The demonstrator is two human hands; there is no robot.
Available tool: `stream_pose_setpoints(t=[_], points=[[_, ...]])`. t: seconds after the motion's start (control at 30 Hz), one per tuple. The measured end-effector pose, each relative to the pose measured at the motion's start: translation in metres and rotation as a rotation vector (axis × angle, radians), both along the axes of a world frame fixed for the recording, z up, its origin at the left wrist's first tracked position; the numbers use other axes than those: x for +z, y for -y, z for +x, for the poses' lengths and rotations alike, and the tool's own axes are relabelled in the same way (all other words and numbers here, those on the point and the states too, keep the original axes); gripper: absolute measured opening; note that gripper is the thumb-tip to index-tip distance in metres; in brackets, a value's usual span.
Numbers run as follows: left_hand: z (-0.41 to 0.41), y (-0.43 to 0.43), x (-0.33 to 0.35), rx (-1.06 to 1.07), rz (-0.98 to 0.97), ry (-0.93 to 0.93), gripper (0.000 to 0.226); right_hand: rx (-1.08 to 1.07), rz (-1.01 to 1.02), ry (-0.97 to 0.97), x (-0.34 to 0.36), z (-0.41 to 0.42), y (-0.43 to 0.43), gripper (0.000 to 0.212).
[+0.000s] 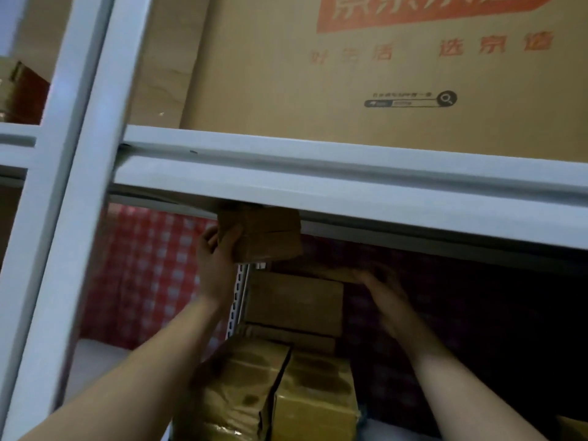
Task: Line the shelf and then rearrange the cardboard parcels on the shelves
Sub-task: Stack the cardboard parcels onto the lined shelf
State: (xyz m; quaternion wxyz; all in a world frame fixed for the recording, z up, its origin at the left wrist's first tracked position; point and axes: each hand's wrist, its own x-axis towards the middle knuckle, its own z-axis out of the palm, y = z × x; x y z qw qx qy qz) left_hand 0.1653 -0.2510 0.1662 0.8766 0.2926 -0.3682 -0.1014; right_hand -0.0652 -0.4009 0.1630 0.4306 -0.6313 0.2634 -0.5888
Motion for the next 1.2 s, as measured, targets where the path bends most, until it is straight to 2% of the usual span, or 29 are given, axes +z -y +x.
stream_pose_setpoints(t=[0.07, 0.13, 0.2, 0.33, 0.43, 0.5, 0.57, 0.6, 0.7, 0.73, 0.77, 0.87, 0.97, 1.03, 1.13, 1.2], points=[[0.004, 0.006, 0.002, -0.029, -0.002, 0.024, 0.043, 0.063, 0.002, -0.008, 0.0, 0.002, 0.012, 0.048], [0.007, 0.011, 0.006, -0.055, -0.005, 0.027, 0.033, 0.082, 0.044, 0.018, -0.001, 0.004, 0.023, 0.05], [0.011, 0.017, 0.008, -0.07, 0.014, 0.025, 0.028, 0.116, 0.081, 0.043, -0.001, 0.004, 0.032, 0.041], [0.021, 0.027, 0.007, -0.153, 0.102, 0.112, 0.058, 0.146, 0.099, 0.018, -0.003, 0.008, 0.041, 0.035], [0.014, 0.031, 0.012, -0.148, 0.162, 0.169, 0.051, 0.13, 0.106, 0.033, -0.002, 0.011, 0.047, 0.033], [0.001, 0.035, 0.02, -0.158, 0.177, 0.216, 0.045, 0.119, 0.103, 0.037, -0.003, 0.012, 0.047, 0.041], [-0.01, 0.043, 0.028, -0.148, 0.204, 0.266, 0.047, 0.136, 0.096, 0.021, -0.003, 0.012, 0.045, 0.057], [-0.015, 0.047, 0.032, -0.131, 0.223, 0.269, 0.049, 0.143, 0.091, 0.008, -0.001, 0.012, 0.043, 0.059], [-0.019, 0.062, 0.043, -0.109, 0.284, 0.26, 0.054, 0.139, 0.06, -0.015, 0.002, 0.012, 0.038, 0.031], [-0.017, 0.065, 0.045, -0.104, 0.309, 0.271, 0.052, 0.135, 0.062, -0.019, 0.003, 0.013, 0.036, 0.03], [-0.015, 0.066, 0.048, -0.108, 0.325, 0.277, 0.051, 0.139, 0.067, -0.026, 0.005, 0.013, 0.037, 0.035], [-0.004, 0.068, 0.05, -0.12, 0.366, 0.278, 0.074, 0.142, 0.056, -0.083, 0.007, 0.02, 0.035, 0.057], [0.001, 0.068, 0.046, -0.203, 0.391, 0.248, 0.075, 0.063, 0.051, -0.217, 0.003, 0.027, 0.031, 0.092], [0.001, 0.068, 0.043, -0.264, 0.424, 0.239, 0.071, 0.016, 0.039, -0.314, -0.001, 0.03, 0.027, 0.1], [0.002, 0.067, 0.037, -0.228, 0.489, 0.264, 0.074, 0.023, 0.057, -0.348, 0.001, 0.033, 0.018, 0.113], [0.003, 0.066, 0.036, -0.193, 0.554, 0.299, 0.082, 0.003, 0.05, -0.368, 0.004, 0.035, 0.01, 0.11]])
